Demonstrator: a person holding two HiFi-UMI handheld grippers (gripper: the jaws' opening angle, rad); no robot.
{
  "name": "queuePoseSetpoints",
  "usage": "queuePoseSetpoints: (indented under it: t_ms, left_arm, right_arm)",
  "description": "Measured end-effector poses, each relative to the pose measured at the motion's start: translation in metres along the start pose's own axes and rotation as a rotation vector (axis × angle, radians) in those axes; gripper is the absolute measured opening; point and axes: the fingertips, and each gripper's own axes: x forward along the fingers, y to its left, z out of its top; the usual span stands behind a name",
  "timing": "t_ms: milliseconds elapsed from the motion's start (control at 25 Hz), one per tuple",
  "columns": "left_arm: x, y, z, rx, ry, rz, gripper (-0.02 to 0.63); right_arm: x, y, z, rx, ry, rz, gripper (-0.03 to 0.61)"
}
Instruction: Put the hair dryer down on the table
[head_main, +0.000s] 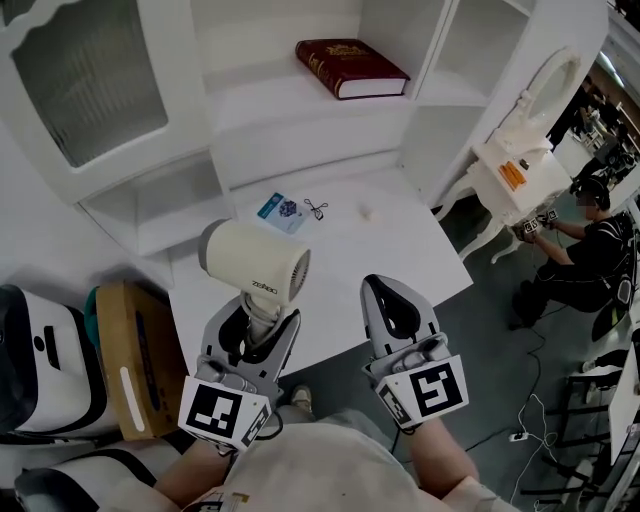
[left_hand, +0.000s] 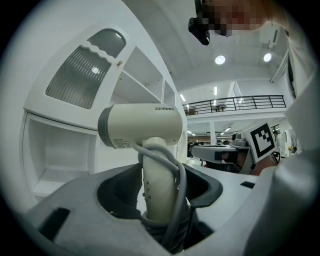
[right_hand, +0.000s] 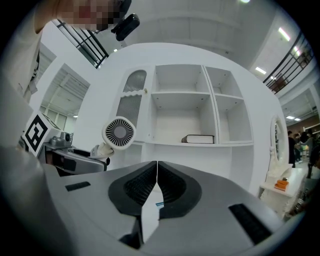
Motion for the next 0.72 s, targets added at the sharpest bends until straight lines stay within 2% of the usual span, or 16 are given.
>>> queuePoseSetpoints:
  t_ms: [360,720]
  left_arm:
    - [0.011,0.002,0.003,-0.001,0.009,0.071,0.239]
    - [0.021,-0.025,0.021,0.01,-0.01,0.128,0.239]
  right_arm:
    - [0.008,-0.009,0.003,0.009,-0.011,0.067,0.021]
    - [-0.007,-0.029,0.025,-0.009,-0.05,0.136,0.021]
